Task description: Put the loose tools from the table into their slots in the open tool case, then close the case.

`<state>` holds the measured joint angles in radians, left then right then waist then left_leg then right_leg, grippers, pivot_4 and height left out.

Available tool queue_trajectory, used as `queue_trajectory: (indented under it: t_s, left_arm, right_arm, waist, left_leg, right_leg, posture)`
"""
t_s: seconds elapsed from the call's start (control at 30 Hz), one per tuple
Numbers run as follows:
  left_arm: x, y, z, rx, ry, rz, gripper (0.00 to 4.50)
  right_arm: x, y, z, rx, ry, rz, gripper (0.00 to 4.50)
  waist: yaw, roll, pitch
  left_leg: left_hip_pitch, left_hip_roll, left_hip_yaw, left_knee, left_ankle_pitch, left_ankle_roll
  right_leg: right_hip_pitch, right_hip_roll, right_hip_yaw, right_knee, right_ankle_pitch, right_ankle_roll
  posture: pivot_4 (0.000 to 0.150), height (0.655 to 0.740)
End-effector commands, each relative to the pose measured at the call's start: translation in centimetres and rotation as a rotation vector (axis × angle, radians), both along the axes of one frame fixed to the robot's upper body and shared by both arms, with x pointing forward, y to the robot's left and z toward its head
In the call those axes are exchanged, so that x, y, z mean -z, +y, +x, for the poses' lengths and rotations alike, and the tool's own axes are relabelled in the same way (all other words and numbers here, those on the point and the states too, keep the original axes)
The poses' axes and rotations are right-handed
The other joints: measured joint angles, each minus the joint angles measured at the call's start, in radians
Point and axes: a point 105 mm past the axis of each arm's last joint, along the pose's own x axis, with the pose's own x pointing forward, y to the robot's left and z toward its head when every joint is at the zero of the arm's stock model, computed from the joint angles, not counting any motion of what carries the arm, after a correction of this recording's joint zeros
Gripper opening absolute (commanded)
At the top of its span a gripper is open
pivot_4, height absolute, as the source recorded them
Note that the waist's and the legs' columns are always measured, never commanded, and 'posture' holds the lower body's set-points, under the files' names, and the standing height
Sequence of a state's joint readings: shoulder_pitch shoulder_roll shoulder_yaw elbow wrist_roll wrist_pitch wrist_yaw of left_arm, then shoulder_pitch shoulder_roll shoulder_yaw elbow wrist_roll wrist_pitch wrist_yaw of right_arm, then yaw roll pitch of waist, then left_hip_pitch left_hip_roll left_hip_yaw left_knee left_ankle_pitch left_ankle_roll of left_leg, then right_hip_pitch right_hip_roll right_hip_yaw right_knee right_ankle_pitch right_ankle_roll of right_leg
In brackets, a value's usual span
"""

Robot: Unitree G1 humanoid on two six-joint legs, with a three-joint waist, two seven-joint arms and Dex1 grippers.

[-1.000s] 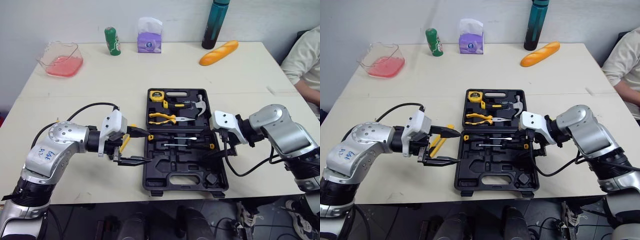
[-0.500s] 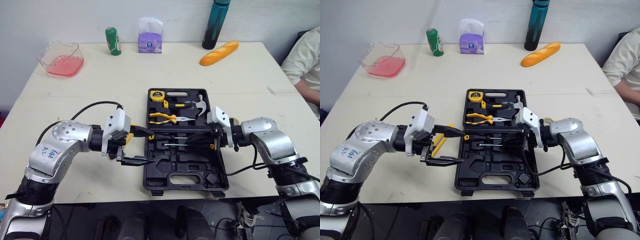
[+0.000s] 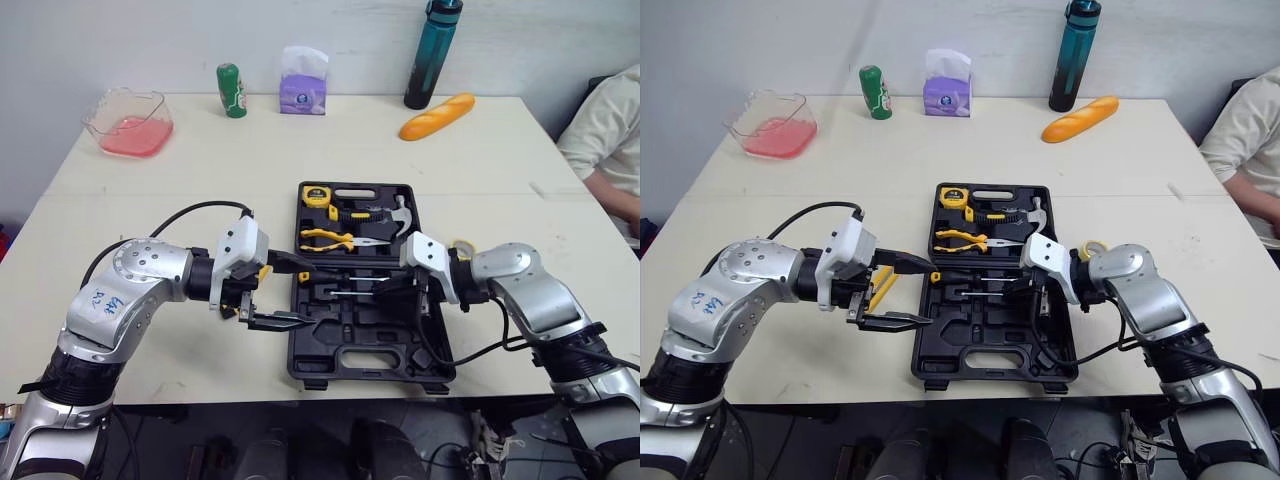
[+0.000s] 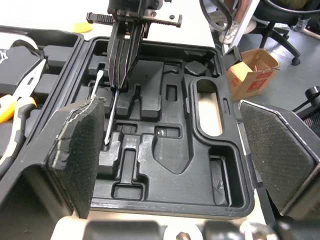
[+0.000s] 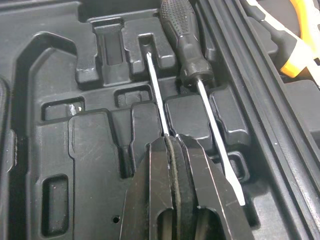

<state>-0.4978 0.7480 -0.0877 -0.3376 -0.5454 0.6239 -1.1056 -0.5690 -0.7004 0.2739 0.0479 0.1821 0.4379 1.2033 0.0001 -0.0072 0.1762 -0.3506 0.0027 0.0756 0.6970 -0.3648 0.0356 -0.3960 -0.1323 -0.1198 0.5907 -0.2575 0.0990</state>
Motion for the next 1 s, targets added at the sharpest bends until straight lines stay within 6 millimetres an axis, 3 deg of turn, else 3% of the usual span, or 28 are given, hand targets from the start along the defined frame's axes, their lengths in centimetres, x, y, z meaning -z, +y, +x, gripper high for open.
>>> queue_trajectory:
  t_s: [0.03, 0.1, 0.2, 0.23, 0.27, 0.4, 0.5, 0.53, 0.67, 0.77, 0.87, 1.0]
  left_arm:
    - [0.1, 0.8, 0.3, -0.065, -0.005, -0.028, 4.5]
    - [0.6, 2.0, 0.6, -0.154, 0.012, -0.046, 4.5]
    - [1.5, 5.3, 0.2, -0.352, 0.071, -0.101, 4.5]
    - [1.9, 6.6, -0.1, -0.422, 0.092, -0.117, 4.5]
    - [2.0, 7.4, -0.4, -0.464, 0.104, -0.125, 4.5]
    - [3.6, 15.7, -3.1, -0.879, 0.161, -0.186, 4.5]
    - [4.3, 20.4, -5.3, -1.121, 0.17, -0.232, 4.5]
    - [4.5, 21.4, -5.9, -1.174, 0.169, -0.236, 4.5]
    - [5.4, 29.8, -11.1, -1.548, 0.133, -0.179, 4.5]
    - [5.3, 32.9, -12.3, -1.674, 0.114, -0.176, 4.5]
    - [5.2, 33.7, -12.4, -1.714, 0.1, -0.171, 4.5]
    - [5.0, 31.4, -10.6, -1.643, 0.09, -0.182, 4.5]
  right_arm:
    - [1.6, -1.0, 0.0, 0.11, 0.027, 0.024, 0.02]
    - [-1.3, -1.4, 0.4, 0.154, -0.045, 0.133, 0.02]
    - [-4.4, -4.7, -0.7, 0.249, -0.08, 0.221, 0.02]
    - [-5.1, -6.1, -1.2, 0.287, -0.081, 0.233, 0.64]
    - [-5.4, -6.9, -1.6, 0.311, -0.079, 0.239, 0.96]
    - [-6.8, -14.1, -3.9, 0.538, -0.09, 0.22, 2.94]
    - [-6.9, -17.6, -5.0, 0.661, -0.1, 0.195, 4.45]
    - [-6.9, -18.4, -5.2, 0.688, -0.104, 0.188, 4.45]
    - [-6.7, -24.5, -6.3, 0.908, -0.14, 0.137, 4.45]
    - [-6.4, -26.2, -6.5, 0.958, -0.15, 0.127, 4.45]
    - [-6.2, -27.0, -6.4, 0.982, -0.159, 0.117, 4.45]
    - [-7.1, -25.7, -5.5, 0.942, -0.189, 0.138, 4.45]
  waist:
    - [-0.001, 0.0, 0.0]
    - [-0.001, 0.003, 0.001]
    - [0.0, 0.01, 0.006]
    - [0.003, 0.012, 0.008]
    - [0.005, 0.013, 0.008]
    - [0.009, 0.013, 0.008]
    - [0.006, 0.012, 0.009]
    - [0.007, 0.012, 0.009]
    - [0.006, 0.012, 0.009]
    - [0.009, 0.013, 0.009]
    - [0.014, 0.014, 0.01]
    - [0.011, 0.016, 0.011]
  left_leg:
    - [0.0, 0.0, -0.001, 0.0, 0.0, -0.001]
    - [-0.001, 0.001, -0.002, 0.0, 0.0, -0.001]
    - [-0.005, 0.0, -0.002, 0.0, 0.0, 0.0]
    - [-0.006, 0.0, -0.002, 0.0, 0.0, 0.0]
    - [-0.01, 0.0, -0.003, 0.0, 0.0, 0.0]
    - [-0.019, 0.0, -0.004, 0.0, 0.001, 0.001]
    - [-0.018, 0.001, -0.003, 0.0, 0.0, 0.001]
    - [-0.017, 0.0, -0.003, 0.001, 0.0, 0.002]
    - [-0.015, 0.0, -0.003, 0.001, -0.004, -0.002]
    - [-0.017, 0.0, -0.003, 0.0, -0.004, 0.0]
    - [-0.017, 0.001, -0.003, 0.001, -0.005, -0.003]
    - [-0.018, 0.001, -0.003, 0.0, -0.006, -0.003]
  right_leg:
    - [0.0, 0.0, 0.0, 0.0, 0.0, 0.0]
    - [0.0, 0.0, -0.002, 0.0, -0.001, -0.001]
    - [-0.004, 0.0, -0.002, 0.001, -0.001, -0.001]
    - [-0.005, 0.0, -0.002, 0.001, -0.001, -0.001]
    - [-0.01, -0.001, -0.003, 0.001, -0.001, -0.001]
    - [-0.017, 0.0, -0.006, 0.0, -0.001, -0.001]
    - [-0.015, 0.001, -0.007, -0.001, -0.001, -0.001]
    - [-0.015, 0.0, -0.006, -0.002, -0.001, -0.001]
    - [-0.015, -0.003, -0.005, -0.002, 0.0, -0.003]
    - [-0.019, -0.003, -0.005, -0.001, -0.002, -0.006]
    - [-0.019, -0.004, -0.005, 0.0, -0.002, -0.006]
    - [-0.02, -0.006, -0.004, 0.0, -0.002, -0.006]
  posture:
    - [0.15, 0.7314]
    - [0.15, 0.7314]
    - [0.15, 0.7314]
    - [0.15, 0.7314]
    - [0.15, 0.7314]
    - [0.15, 0.7314]
    - [0.15, 0.7314]
    - [0.15, 0.7314]
    - [0.15, 0.7314]
    - [0.15, 0.7314]
    - [0.15, 0.7314]
    - [0.15, 0.7314]
